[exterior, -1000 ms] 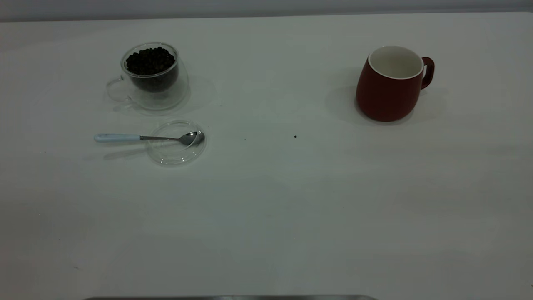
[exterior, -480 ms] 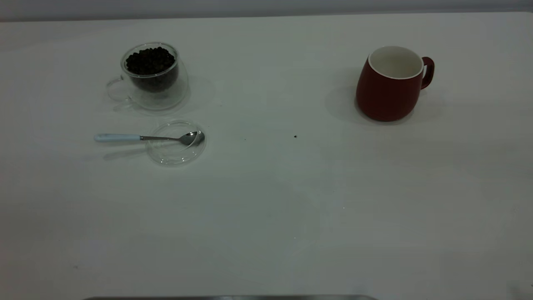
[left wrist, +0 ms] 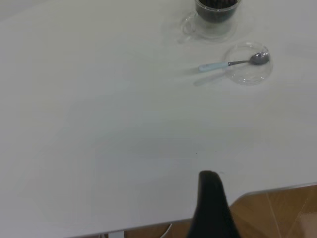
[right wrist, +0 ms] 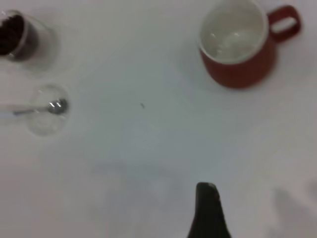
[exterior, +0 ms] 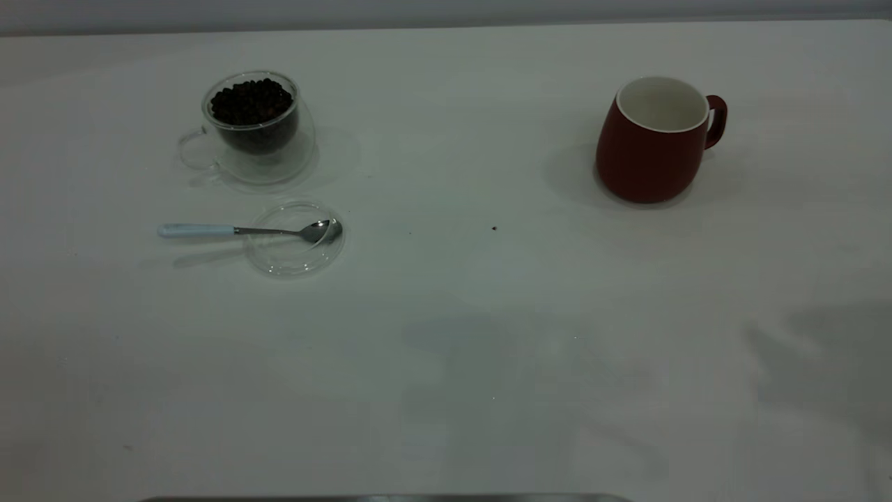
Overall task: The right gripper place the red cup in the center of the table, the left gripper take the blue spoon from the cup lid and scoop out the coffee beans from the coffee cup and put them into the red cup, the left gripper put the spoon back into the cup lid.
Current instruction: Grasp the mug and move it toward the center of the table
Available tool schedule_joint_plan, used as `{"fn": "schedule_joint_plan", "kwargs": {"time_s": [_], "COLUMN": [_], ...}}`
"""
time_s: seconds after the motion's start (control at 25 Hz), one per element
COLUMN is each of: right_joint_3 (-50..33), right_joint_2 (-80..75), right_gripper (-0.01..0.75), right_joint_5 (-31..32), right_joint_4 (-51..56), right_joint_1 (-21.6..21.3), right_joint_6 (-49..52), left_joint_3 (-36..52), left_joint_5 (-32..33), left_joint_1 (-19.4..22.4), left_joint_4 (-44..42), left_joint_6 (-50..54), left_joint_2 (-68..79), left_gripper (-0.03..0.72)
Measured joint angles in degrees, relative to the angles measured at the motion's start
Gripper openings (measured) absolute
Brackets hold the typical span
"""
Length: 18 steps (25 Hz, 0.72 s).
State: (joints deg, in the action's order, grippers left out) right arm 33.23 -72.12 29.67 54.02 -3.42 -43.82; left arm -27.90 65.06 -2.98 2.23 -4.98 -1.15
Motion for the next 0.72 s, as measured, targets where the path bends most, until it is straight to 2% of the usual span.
{"fn": "schedule_joint_plan", "kwargs": {"time_s": [0.12,0.28,0.52,0.72], "right_joint_3": [5.1,13.0,25.8,34.9], "right_joint_2": [-9.7,-22.2,-38.5,-51.4], "right_gripper": [0.59,0.59,0.59,0.59], "right_joint_5": [-0.8,-1.6,-4.0,0.8], "right_joint_4": [8.5,15.7,22.5,22.6], "right_joint_1": [0.0,0.0,0.0,-0.3], "right_joint_6": [-9.1,-14.4,-13.7,-9.6], "left_joint_3": [0.0,0.0,0.0,0.0], "left_joint_5": [0.0,0.0,0.0,0.0], "left_joint_1": [0.0,0.0,0.0,0.0], "left_joint_4": [0.0,0.0,0.0,0.0], "left_joint_6": [0.0,0.0,0.0,0.1], "left_joint_2": [0.0,0.0,0.0,0.0], "left_gripper": [0.596,0.596,0.596,0.596]}}
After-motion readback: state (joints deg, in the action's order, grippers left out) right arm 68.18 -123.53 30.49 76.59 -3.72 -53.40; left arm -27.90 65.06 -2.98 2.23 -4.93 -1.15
